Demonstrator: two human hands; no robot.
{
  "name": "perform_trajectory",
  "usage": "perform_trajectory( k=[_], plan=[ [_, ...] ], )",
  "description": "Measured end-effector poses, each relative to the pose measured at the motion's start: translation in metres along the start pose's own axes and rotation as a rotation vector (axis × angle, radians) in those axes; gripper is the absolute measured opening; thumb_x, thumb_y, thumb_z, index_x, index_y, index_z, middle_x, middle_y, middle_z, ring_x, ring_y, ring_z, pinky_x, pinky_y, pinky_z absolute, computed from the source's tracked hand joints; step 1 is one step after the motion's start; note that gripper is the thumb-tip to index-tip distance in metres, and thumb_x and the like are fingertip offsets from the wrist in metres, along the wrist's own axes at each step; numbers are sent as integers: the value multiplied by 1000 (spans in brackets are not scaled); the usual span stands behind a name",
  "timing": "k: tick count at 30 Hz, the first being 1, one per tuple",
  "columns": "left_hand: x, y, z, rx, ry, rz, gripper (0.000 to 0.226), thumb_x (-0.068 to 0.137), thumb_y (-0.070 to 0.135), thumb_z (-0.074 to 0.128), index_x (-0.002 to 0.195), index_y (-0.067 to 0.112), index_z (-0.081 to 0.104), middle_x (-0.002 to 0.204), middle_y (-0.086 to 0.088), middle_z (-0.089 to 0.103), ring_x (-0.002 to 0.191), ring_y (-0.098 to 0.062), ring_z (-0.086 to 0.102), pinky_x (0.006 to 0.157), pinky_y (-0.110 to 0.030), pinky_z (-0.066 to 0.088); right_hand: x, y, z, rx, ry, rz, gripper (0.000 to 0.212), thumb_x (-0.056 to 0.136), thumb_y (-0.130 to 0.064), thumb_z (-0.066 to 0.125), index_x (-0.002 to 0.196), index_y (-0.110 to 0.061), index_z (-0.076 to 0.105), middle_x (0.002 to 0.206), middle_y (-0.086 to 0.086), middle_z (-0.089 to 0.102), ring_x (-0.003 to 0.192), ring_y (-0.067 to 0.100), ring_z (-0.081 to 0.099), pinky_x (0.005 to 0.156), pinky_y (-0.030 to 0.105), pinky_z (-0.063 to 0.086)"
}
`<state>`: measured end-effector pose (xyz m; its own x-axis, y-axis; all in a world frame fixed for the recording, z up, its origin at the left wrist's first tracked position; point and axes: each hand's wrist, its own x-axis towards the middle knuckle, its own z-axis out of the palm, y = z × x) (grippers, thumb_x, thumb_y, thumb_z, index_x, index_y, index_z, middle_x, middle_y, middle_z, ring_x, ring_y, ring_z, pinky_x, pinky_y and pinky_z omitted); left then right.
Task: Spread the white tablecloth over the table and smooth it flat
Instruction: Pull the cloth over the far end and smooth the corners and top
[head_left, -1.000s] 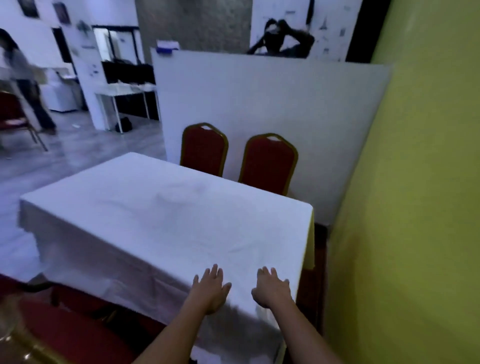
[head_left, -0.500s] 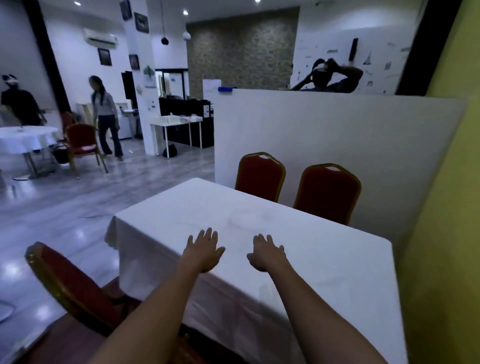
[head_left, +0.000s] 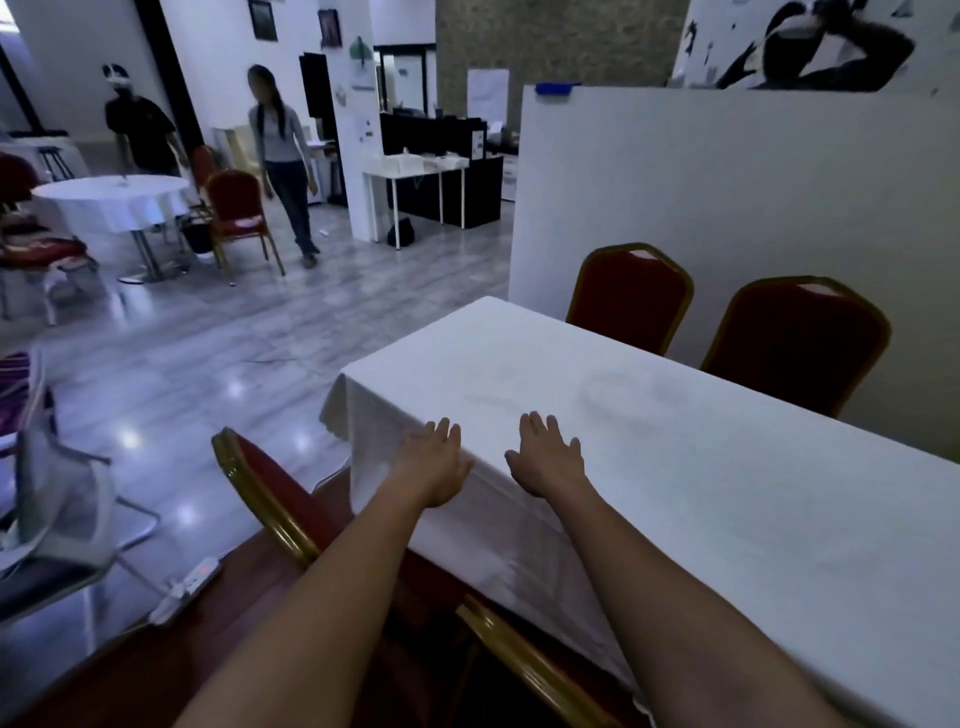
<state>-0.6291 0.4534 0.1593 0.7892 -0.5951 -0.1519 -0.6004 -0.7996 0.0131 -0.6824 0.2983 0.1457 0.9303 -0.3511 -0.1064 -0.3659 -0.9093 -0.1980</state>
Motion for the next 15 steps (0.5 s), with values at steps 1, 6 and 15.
perform_trajectory(
  k=[1, 6, 15],
  plan=[
    [8, -10, 3, 3, -5, -2, 63, 101, 42, 25, 152, 7, 10, 162, -12, 7, 148, -28, 13, 117, -47, 19, 9, -8, 6, 1, -8, -4, 61, 97, -30, 35, 150, -9, 12, 161, 1, 9, 148, 22, 3, 114, 54, 18],
    [76, -62, 16, -7, -29, 35, 63, 102, 42, 23, 153, 9, 7, 163, -9, 3, 150, -26, 6, 119, -48, 13, 79, -40, 37, 14, -36, 40, 62, 99, -32, 35, 151, -11, 9, 162, 1, 6, 149, 23, 1, 115, 53, 16],
    [169, -151, 19, 5, -76, 82, 59, 102, 39, 24, 152, 12, 11, 162, -7, 10, 150, -25, 9, 120, -49, 12, 170, -83, 52, 26, -109, 123, 61, 96, -31, 36, 150, -15, 13, 157, 4, 21, 145, 25, 14, 110, 53, 25]
  ],
)
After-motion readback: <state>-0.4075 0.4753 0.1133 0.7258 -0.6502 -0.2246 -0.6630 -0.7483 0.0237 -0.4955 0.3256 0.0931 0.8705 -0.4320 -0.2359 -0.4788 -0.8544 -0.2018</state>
